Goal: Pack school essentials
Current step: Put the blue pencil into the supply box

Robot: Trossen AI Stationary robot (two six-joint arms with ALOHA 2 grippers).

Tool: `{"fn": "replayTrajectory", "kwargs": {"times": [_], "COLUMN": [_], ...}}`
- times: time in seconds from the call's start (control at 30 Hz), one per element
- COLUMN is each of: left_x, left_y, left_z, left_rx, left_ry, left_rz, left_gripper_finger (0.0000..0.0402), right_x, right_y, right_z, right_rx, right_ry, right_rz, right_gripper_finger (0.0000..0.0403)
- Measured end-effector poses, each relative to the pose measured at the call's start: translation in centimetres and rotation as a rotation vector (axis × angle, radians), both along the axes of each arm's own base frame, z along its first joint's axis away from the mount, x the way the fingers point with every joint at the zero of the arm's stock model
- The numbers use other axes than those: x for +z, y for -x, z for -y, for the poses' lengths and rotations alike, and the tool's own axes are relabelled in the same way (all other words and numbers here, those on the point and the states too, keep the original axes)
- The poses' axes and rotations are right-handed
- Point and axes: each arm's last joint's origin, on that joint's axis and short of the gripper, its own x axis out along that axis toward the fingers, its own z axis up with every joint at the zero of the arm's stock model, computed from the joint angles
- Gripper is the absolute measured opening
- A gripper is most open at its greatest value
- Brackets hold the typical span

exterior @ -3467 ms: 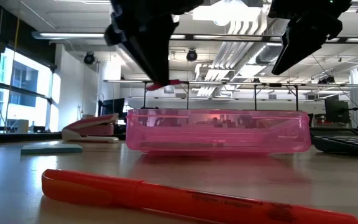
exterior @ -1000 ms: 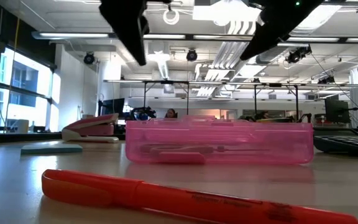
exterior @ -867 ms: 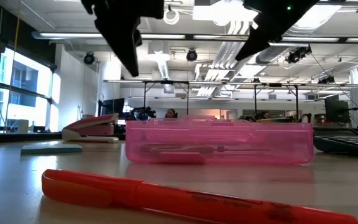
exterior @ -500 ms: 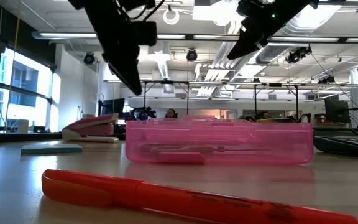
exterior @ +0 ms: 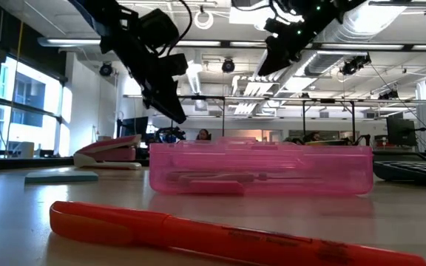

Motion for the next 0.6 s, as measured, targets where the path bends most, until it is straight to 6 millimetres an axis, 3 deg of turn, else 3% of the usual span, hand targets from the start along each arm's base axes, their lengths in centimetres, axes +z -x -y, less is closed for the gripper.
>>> {"fn": "replayTrajectory", "kwargs": {"times": [0.4,0.6], "left_x": [-0.2,-0.6], "left_y": [1.9,2.3], "left_z": [-2.7,-2.4], "left_rx": [0.077,0.076], "left_ry": [0.016,0.052], "left_rz": [-0.021,-0.078], "left_gripper_finger": [0.0122,0.0122], "right_x": [-1.8,-4.4], "right_y": [-4.7,-5.8], "right_z": [6.3,6.8], "right_rx": [-0.023,0.043], "right_ry": [-0.12,-0.306], "right_rz": [-0.167,-0.323], "right_gripper_finger": [0.0139,0.0139]}}
